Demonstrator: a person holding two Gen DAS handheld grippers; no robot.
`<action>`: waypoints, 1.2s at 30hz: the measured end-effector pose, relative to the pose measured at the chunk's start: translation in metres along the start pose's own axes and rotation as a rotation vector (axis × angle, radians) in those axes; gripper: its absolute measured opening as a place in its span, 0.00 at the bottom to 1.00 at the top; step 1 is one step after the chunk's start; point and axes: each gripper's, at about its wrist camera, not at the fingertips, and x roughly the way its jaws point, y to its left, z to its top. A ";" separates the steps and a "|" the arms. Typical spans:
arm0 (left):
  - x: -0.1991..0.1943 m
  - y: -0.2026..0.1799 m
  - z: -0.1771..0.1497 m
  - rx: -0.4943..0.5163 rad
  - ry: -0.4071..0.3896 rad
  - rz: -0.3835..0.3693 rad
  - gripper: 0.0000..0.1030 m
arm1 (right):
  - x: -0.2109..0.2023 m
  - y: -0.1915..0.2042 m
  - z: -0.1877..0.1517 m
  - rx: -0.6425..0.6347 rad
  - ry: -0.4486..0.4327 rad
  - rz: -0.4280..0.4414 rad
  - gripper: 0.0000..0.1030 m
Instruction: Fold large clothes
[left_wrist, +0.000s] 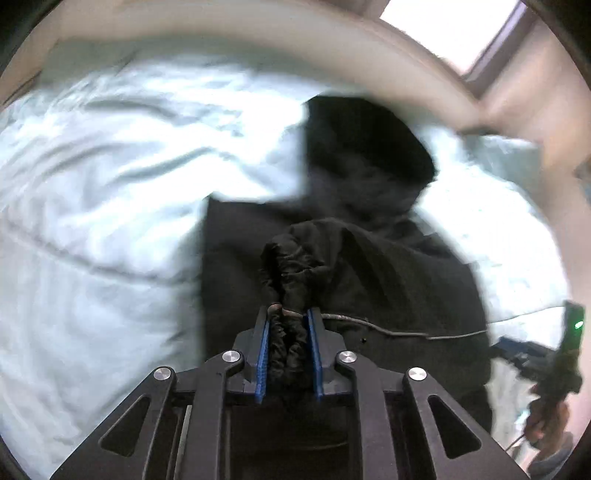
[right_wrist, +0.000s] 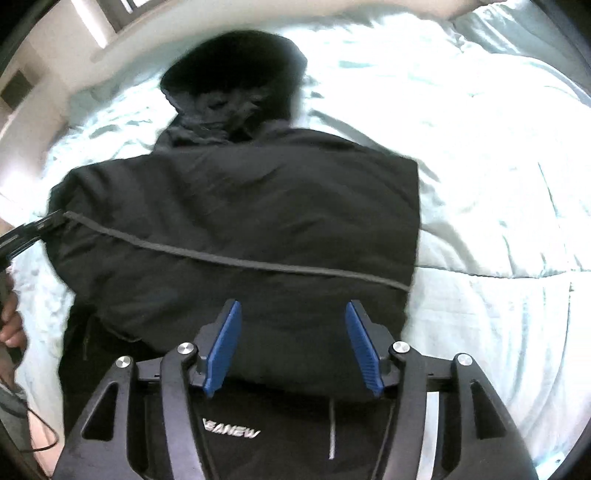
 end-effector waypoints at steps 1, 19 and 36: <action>0.016 0.014 -0.007 -0.023 0.057 0.038 0.21 | 0.008 -0.001 0.000 0.008 0.013 0.016 0.60; -0.017 0.007 -0.003 0.065 -0.044 0.188 0.35 | 0.023 0.010 0.031 -0.073 -0.037 -0.085 0.60; 0.065 -0.030 -0.008 0.136 0.101 0.172 0.35 | 0.085 0.002 0.066 -0.077 0.032 -0.140 0.59</action>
